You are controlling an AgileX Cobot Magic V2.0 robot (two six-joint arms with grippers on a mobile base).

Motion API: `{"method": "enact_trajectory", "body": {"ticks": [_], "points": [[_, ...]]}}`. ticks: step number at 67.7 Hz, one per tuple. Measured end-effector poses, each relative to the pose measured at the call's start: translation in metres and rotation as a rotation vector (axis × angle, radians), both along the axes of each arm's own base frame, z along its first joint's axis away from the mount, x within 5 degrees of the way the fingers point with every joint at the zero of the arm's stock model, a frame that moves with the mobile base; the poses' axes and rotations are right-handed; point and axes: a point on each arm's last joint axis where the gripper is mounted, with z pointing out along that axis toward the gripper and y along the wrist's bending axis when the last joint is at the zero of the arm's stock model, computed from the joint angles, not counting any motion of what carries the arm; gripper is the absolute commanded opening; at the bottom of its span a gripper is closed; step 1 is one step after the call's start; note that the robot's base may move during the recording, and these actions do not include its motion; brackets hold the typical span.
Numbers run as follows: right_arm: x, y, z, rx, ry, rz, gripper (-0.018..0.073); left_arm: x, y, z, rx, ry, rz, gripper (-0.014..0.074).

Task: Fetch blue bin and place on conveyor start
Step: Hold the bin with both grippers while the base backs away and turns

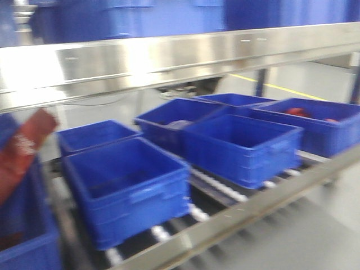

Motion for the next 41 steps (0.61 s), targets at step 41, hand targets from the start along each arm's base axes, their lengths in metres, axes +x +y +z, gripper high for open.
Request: {"method": "enact_trajectory", "body": {"ticks": [41], "points": [[0.0,0.0,0.0,0.0,0.0,0.0,-0.0151,0.001,0.0002,0.0001,0.008,-0.008,0.002,-0.0111]]}}
